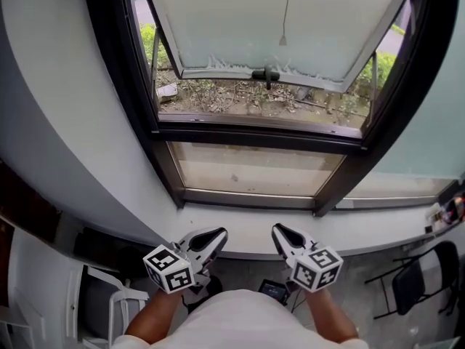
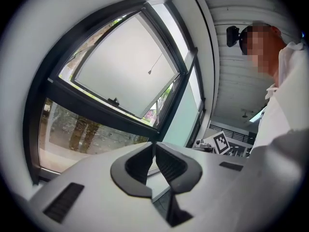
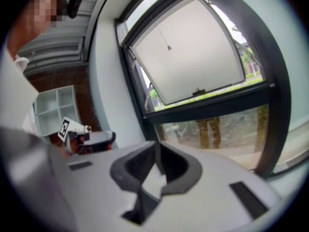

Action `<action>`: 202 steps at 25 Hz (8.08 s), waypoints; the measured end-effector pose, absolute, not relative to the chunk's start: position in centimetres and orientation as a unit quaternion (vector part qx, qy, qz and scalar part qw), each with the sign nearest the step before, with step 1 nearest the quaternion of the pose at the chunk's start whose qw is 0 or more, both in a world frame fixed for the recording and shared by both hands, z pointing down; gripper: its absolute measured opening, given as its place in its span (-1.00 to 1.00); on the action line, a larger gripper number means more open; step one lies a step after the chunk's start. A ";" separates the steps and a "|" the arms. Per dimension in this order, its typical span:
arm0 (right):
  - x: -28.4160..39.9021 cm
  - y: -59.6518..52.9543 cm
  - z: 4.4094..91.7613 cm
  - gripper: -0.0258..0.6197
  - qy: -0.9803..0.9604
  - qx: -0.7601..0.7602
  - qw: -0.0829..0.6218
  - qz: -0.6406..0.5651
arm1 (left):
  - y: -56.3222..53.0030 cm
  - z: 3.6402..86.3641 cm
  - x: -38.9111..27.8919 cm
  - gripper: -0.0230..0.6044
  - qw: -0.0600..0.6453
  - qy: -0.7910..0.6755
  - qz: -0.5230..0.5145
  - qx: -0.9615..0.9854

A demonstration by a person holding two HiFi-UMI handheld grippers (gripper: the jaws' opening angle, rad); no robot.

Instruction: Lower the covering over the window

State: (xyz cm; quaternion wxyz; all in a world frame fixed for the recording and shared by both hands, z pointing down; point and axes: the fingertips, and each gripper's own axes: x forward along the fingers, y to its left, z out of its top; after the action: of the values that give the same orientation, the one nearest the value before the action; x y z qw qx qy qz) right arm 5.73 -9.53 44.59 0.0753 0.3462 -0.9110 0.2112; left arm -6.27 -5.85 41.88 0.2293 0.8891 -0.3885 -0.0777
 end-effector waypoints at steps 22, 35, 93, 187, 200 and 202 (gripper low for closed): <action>-0.1 -15.3 44.6 -0.83 -0.902 0.372 0.079 0.203 | -11.9 41.7 -12.2 -0.85 0.228 -0.380 -0.068 0.894; 2.7 -19.4 41.5 -0.83 -0.917 0.365 0.105 0.124 | -15.2 40.2 -10.1 -0.85 0.202 -0.406 -0.067 0.889; -1.0 -40.5 8.3 -0.56 -0.874 0.463 0.046 -0.143 | -27.3 21.6 -8.1 -0.85 -0.061 -0.412 -0.002 0.909; -0.2 -37.7 29.0 -0.85 -0.632 0.346 0.508 -0.472 | -27.2 23.6 -9.3 -0.85 -0.103 -0.421 0.059 0.899; -0.1 -37.3 31.9 -0.85 -0.647 0.339 0.516 -0.448 | -27.4 23.0 -9.7 -0.85 -0.120 -0.426 0.073 0.894; 0.0 -37.5 32.4 -0.85 -0.644 0.334 0.523 -0.447 | -27.6 23.1 -9.8 -0.85 -0.119 -0.426 0.076 0.894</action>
State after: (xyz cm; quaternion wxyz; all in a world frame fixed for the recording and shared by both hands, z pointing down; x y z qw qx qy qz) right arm -0.03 -37.45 32.43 0.5227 0.3343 -0.6443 -0.4471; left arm -9.77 -27.56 23.14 -0.1194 0.8935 -0.4261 0.0763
